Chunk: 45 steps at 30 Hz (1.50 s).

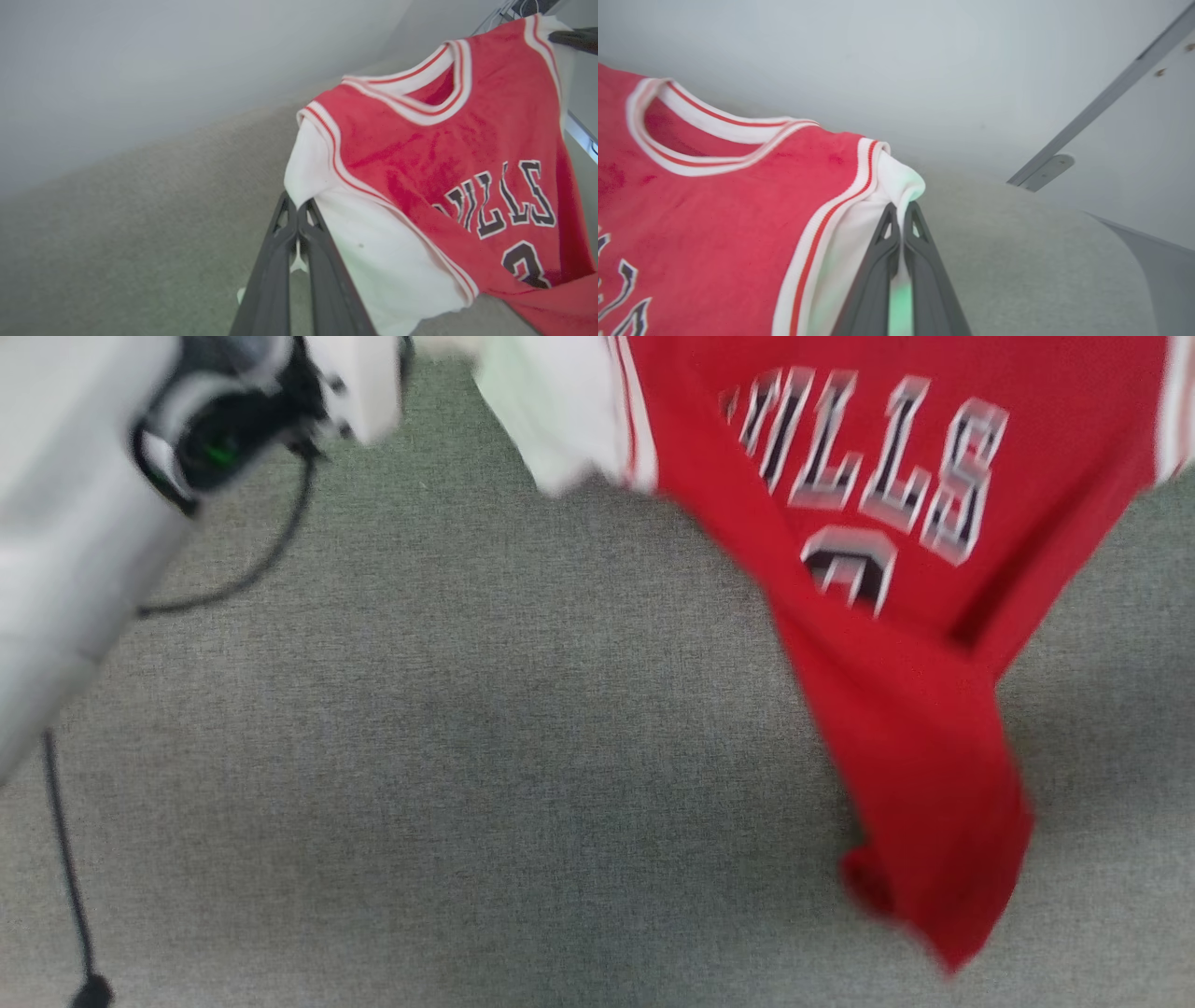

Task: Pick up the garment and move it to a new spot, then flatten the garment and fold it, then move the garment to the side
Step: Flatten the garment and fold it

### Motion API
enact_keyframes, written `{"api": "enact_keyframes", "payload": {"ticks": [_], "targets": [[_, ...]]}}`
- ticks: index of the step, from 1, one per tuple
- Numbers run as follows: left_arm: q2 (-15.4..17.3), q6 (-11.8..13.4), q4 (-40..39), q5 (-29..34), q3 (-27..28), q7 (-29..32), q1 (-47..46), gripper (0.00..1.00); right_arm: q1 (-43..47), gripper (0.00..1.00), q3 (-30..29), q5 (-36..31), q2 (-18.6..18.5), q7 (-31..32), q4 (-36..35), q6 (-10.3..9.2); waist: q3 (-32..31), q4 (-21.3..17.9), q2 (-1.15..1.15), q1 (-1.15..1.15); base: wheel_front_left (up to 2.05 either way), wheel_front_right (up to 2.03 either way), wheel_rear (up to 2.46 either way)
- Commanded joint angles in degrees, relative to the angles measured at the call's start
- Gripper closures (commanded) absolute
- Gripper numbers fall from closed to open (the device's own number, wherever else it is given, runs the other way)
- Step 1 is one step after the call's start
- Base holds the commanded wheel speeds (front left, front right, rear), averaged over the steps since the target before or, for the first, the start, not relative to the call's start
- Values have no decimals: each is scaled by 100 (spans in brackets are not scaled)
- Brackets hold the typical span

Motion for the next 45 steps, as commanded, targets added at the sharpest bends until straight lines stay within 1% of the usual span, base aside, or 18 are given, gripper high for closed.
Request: {"api": "enact_keyframes", "payload": {"ticks": [1,5,9,14,15,18,21,22,24,27,29,31,35,39,42,43,45], "targets": [[24,61,80,104,75,-160,-140,100,-195,100,-131,-67,37,-204,184,-3,-12,-1,0,0,0,0,0],[-37,221,422,335,339,-714,-518,100,-718,100,-546,-340,357,-692,966,-3,56,27,0,0,0,0,0],[-156,464,1023,544,648,-1318,-1142,100,-1533,100,-1064,-620,876,-1175,1858,-4,178,46,0,0,0,0,0],[-344,805,1889,794,1088,-2160,-2245,100,-2727,100,-1623,-1019,1500,-1784,2901,-17,287,47,0,0,0,0,0],[-426,814,2182,860,1231,-2440,-2693,100,-3223,100,-1832,-1142,1689,-2045,3283,-18,307,50,0,0,0,0,0],[-579,729,2565,862,1405,-2772,-3204,100,-3743,100,-1975,-1319,1922,-2317,3744,-19,285,81,0,0,0,0,0],[-739,543,2916,787,1464,-2851,-3431,100,-4000,100,-1971,-1439,2080,-2372,4062,-19,216,123,0,0,0,0,0],[-779,423,3020,764,1445,-2815,-3428,100,-4023,100,-1960,-1461,2115,-2404,4129,-18,193,130,0,0,0,0,0],[-849,242,3201,707,1420,-2771,-3241,100,-3832,100,-1874,-1466,2190,-2356,4158,-18,142,152,0,0,0,0,0],[-927,18,3328,562,1338,-2756,-2684,100,-3326,100,-1731,-1353,2186,-2271,4034,-17,56,179,0,0,0,0,0],[-923,-58,3246,514,1241,-2776,-2213,100,-2877,100,-1620,-1227,2109,-2239,3848,-17,-31,183,0,0,0,0,0],[-911,-82,2992,366,1159,-2835,-1577,100,-2291,100,-1508,-1042,2028,-2184,3581,-16,-123,184,0,0,0,0,0],[-637,-77,2220,-72,1040,-3051,-55,100,-955,100,-1287,-663,1721,-2331,2903,-16,-301,153,0,0,0,0,0],[-418,-78,1507,-438,1034,-3289,1315,100,345,100,-1267,-196,1333,-2497,2247,-16,-499,159,0,0,0,0,0],[-186,-79,924,-642,1081,-3380,2211,100,1194,100,-1249,88,1131,-2532,1769,-16,-663,127,0,0,0,0,0],[-186,-79,924,-642,1081,-3380,2211,100,1194,100,-1249,88,1131,-2532,1769,-16,-663,127,0,0,0,0,0],[-15,-79,471,-700,1084,-3408,2797,100,1694,100,-1242,230,1015,-2537,1484,-17,-777,97,0,0,0,0,0]]}}
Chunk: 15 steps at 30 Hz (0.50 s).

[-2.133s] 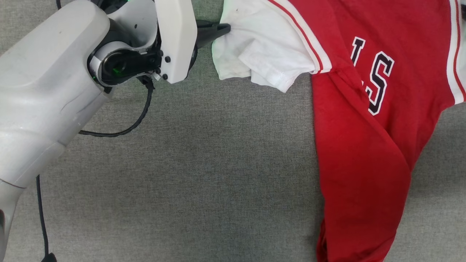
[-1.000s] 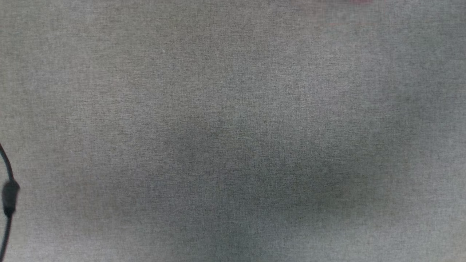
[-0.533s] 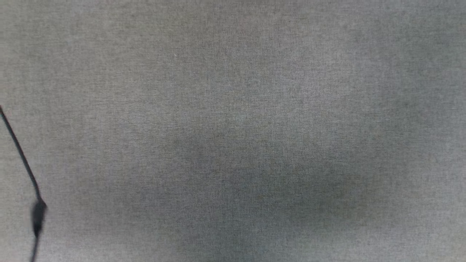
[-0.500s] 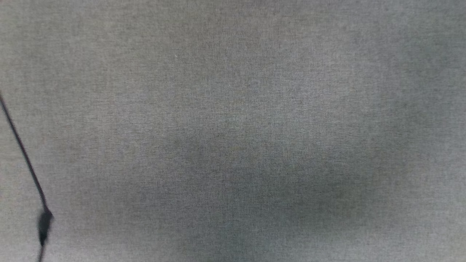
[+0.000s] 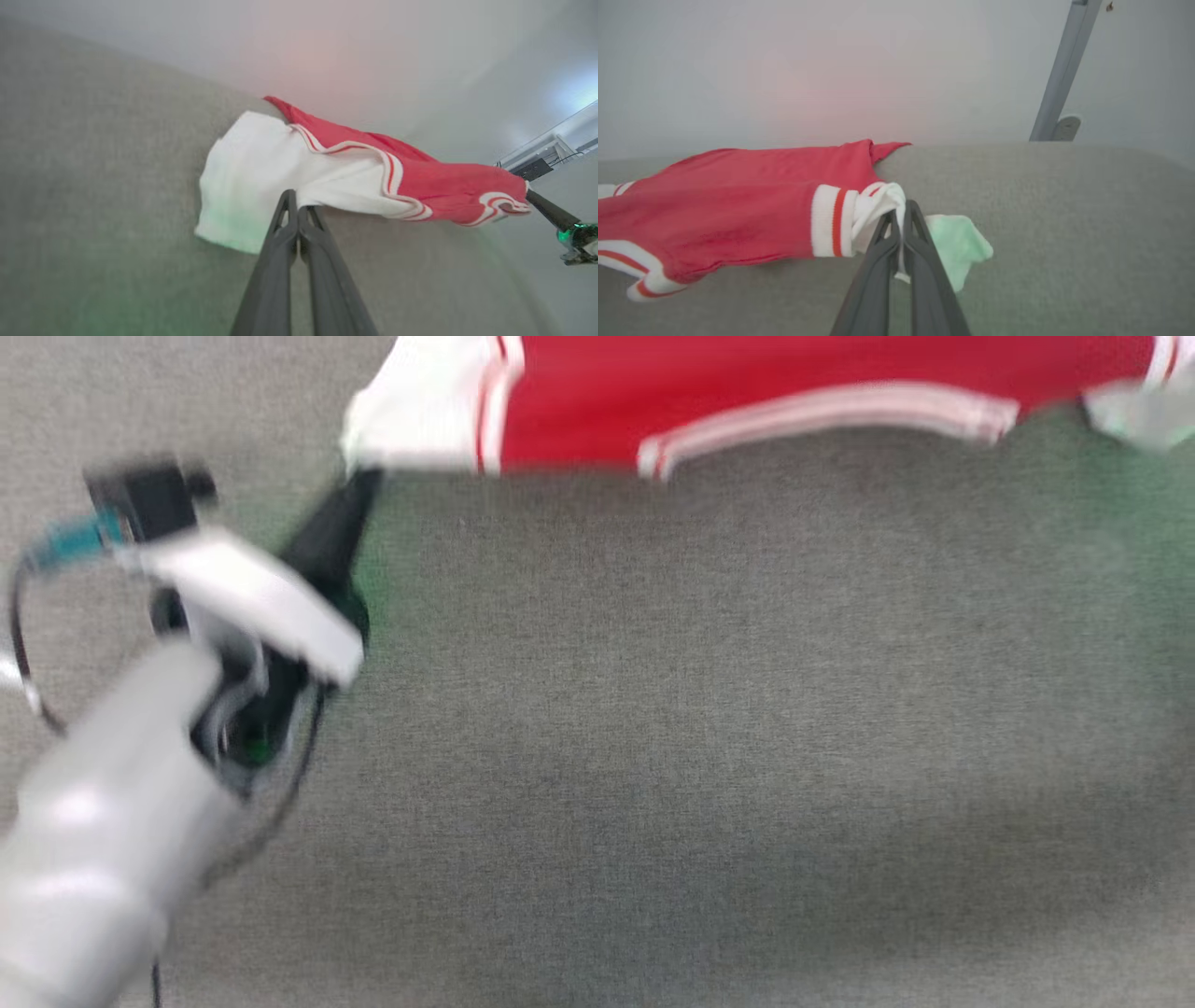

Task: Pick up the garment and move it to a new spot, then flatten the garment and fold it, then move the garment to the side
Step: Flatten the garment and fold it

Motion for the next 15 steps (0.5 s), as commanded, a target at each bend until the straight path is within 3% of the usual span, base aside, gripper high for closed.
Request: {"api": "enact_keyframes", "payload": {"ticks": [1,7,15], "targets": [[96,20,-117,-34,20,-41,208,100,129,100,-34,31,-119,-38,-39,-31,-114,-35,0,0,0,0,0],[658,19,-1234,242,391,-57,1676,100,1391,100,-85,339,-534,247,-777,-32,-375,-19,0,0,0,0,0],[1147,20,-2442,623,824,-59,3198,100,3063,100,-472,781,-1238,555,-1887,-36,-413,23,0,0,0,0,0]]}}
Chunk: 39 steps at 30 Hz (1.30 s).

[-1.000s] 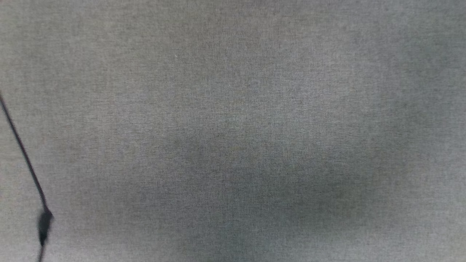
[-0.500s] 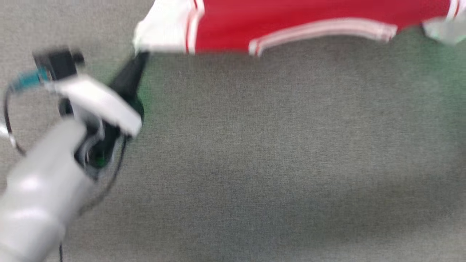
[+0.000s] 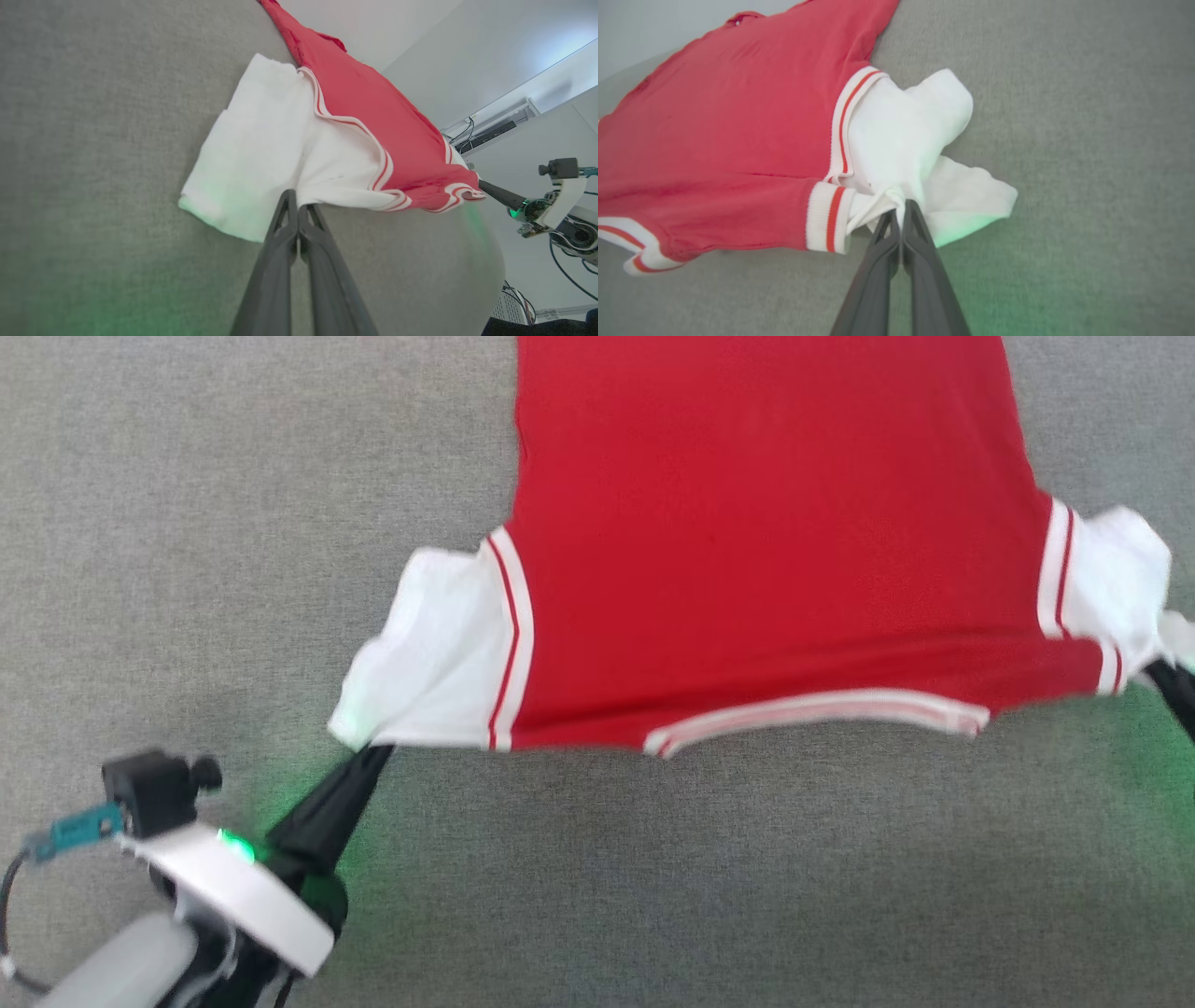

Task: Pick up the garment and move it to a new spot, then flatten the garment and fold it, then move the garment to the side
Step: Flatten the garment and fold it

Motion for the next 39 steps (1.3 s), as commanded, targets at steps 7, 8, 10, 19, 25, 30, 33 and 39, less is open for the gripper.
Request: {"api": "enact_keyframes", "payload": {"ticks": [7,8,10,19,25,30,33,39], "targets": [[408,369,-1049,211,422,-44,1232,100,1373,100,-611,85,-507,114,-766,-44,52,-21,0,0,0,0,0],[411,413,-1176,225,477,-44,1333,100,1519,100,-717,97,-527,103,-850,-44,60,-19,0,0,0,0,0],[376,469,-1368,245,506,-44,1507,100,1759,100,-944,94,-537,97,-986,-43,77,-23,0,0,0,0,0],[-166,351,-1038,349,344,64,1171,100,1914,100,-1516,-482,100,718,-1168,-37,101,-14,0,0,0,0,0],[-481,173,-328,467,142,137,821,100,1812,100,-1680,-1076,727,1232,-1004,-37,193,9,0,0,0,0,0],[-595,111,-72,511,66,121,727,100,1844,69,-1917,-1466,1046,1415,-1058,-36,237,10,0,0,0,0,0],[-623,98,33,567,26,119,719,100,1921,0,-2133,-1660,1211,1555,-1284,-33,239,-4,0,0,0,0,0],[-610,84,-121,695,-16,83,801,100,2304,0,-3112,-1958,1142,2049,-2104,-24,210,57,0,0,0,0,0]]}}
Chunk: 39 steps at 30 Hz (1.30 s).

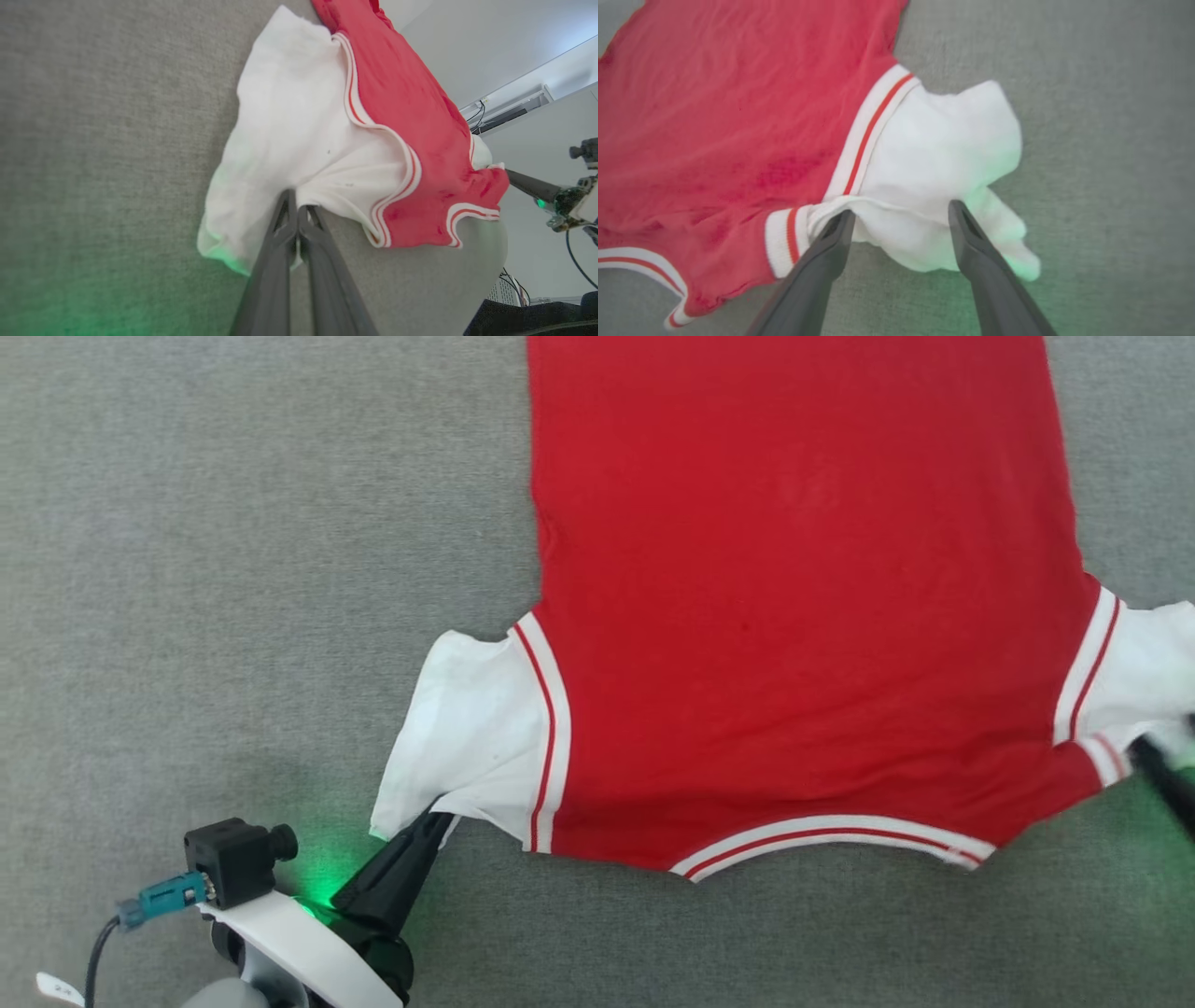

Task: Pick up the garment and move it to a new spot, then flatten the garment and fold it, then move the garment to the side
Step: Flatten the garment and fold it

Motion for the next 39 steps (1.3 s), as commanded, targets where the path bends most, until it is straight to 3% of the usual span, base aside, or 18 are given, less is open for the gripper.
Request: {"api": "enact_keyframes", "payload": {"ticks": [1,6,8,10,15,21,30,39], "targets": [[-54,-3,26,62,-47,4,62,100,125,0,-277,-106,-30,152,-242,0,-2,63,-1,0,0,0,0],[-120,69,-329,244,-128,12,-8,100,284,0,-1642,-371,-85,1064,-1129,0,118,309,-1,0,0,0,0],[-194,95,-517,406,-203,52,-181,100,-220,0,-2200,-409,-188,1739,-1449,0,305,489,-1,0,0,0,0],[-253,94,-615,539,-269,109,-300,100,-709,0,-2335,-454,-274,2221,-1439,0,467,654,-1,0,0,0,0],[-409,126,-721,812,-348,129,-590,100,-2393,0,-1860,-965,-557,3289,-919,0,797,1102,-1,0,0,0,0],[-606,69,-906,1038,-483,133,-860,100,-4485,0,-1048,-1900,-507,4097,465,0,1124,1622,-1,0,0,0,0],[-772,-38,-1210,1094,-615,87,-1151,100,-6422,0,-832,-2873,-436,4312,2449,-1,1531,2121,-1,0,0,0,0],[-685,-84,-1508,1078,-568,-27,-1164,100,-7159,0,-724,-3242,-179,4269,3518,0,1626,2216,-1,0,0,0,0]]}}
